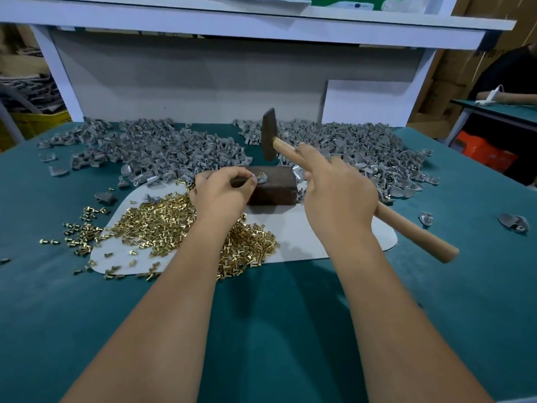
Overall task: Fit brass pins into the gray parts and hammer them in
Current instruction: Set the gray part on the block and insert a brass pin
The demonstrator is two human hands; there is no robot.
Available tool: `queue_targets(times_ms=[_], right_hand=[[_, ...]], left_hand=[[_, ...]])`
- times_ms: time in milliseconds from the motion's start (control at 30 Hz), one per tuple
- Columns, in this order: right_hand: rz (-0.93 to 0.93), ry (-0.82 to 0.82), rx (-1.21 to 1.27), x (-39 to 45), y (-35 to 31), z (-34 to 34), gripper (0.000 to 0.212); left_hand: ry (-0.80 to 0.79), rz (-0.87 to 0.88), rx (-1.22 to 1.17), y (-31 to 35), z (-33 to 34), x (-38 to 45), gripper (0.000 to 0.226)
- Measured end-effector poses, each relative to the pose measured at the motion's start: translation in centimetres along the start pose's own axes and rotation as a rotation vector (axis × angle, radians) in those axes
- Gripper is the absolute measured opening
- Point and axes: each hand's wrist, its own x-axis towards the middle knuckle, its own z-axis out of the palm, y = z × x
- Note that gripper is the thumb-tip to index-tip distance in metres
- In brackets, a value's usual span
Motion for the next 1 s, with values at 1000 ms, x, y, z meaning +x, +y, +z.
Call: queue_targets(times_ms=[1000], right_hand=[[0.050, -0.136, 0.026, -1.1, -1.1, 0.1, 0.059]], left_hand=[[0.014, 0.000, 0.000, -0.3, 0.7, 0.4, 0.027]])
